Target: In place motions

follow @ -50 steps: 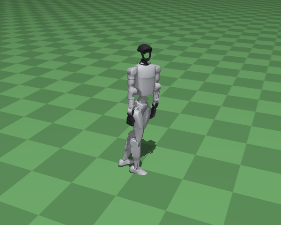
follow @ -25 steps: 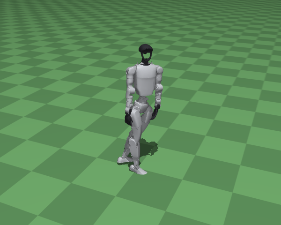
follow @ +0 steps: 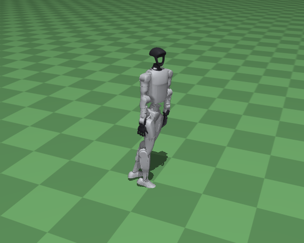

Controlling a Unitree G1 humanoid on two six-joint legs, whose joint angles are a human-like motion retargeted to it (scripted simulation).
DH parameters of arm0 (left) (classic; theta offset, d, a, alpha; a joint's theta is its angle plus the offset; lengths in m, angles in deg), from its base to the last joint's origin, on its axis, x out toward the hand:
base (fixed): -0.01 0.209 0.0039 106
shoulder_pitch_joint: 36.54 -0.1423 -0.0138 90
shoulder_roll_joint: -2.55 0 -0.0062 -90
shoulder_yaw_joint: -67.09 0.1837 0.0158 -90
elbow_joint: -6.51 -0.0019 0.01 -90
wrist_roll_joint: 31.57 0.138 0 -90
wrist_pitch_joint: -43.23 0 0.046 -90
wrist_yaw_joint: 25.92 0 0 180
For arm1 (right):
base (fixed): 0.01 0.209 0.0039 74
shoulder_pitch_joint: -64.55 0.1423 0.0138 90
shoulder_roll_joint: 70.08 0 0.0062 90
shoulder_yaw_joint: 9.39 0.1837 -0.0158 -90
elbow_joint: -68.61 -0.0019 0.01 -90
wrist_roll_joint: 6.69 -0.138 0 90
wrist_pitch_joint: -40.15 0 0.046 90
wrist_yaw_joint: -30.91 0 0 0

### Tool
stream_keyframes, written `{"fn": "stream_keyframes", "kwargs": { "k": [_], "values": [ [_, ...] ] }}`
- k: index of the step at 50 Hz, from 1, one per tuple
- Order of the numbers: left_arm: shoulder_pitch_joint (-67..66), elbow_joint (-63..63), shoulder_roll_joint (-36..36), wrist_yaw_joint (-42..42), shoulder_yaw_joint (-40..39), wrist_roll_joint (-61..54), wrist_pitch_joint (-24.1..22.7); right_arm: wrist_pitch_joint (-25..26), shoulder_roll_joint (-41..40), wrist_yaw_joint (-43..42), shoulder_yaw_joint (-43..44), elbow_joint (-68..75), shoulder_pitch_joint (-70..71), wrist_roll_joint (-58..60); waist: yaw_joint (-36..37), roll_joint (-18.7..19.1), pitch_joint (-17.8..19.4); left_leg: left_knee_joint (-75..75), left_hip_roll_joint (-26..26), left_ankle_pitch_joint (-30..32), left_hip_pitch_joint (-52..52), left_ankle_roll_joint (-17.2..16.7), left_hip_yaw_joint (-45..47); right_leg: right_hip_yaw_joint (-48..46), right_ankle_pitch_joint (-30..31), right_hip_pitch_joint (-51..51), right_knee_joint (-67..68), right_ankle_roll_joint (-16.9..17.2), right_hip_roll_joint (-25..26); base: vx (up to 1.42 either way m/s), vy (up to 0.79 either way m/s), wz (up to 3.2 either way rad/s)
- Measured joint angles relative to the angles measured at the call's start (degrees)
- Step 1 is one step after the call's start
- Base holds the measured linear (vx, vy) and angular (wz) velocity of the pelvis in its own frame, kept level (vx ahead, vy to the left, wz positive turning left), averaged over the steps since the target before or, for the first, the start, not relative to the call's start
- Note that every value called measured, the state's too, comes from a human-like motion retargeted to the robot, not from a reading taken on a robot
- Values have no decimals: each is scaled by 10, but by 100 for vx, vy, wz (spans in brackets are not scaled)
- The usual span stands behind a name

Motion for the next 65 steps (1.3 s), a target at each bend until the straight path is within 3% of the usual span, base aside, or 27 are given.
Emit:
{"fn": "stream_keyframes", "kwargs": {
  "k": [8,14,27,39,45,52,65],
  "values": [
    [4,-9,10,1,-4,-9,-1,9,11,13,4,1,2,20,-14,-6,8,-3,-1,17,-31,32,-135,-96,-51,-5,29,5,-53,-4,-17,181],
    [12,-29,20,-10,-17,-27,1,9,15,17,7,-2,-1,32,-61,-14,12,-10,-18,40,-59,55,-273,-228,-78,-10,54,10,-105,0,-21,242],
    [7,-40,20,-18,-27,-33,-1,14,13,23,-8,-10,-1,52,-138,-31,33,-12,-61,85,-86,81,-485,-462,-82,38,35,10,-164,1,-19,167],
    [3,-42,15,-27,-39,-39,-3,12,0,24,-43,-23,-12,114,-123,-47,29,-30,-99,77,-65,106,-551,-508,-100,63,21,11,-144,1,-10,33],
    [19,-38,25,-8,-32,-21,6,8,-1,19,-25,-14,-21,87,-91,-55,17,1,-72,86,-114,85,-527,-491,-105,48,34,27,-166,0,-1,-15],
    [36,-35,19,-17,-28,-38,4,16,7,29,-7,2,-13,47,-23,-74,21,-11,-75,94,-105,88,-472,-449,-115,47,35,9,-156,-5,1,-54],
    [32,-36,11,-21,-6,-30,-2,5,10,31,-1,-9,-10,33,-29,-62,24,-11,-68,96,-93,83,-467,-449,-119,58,32,-1,-149,1,4,-4]
  ]
}}
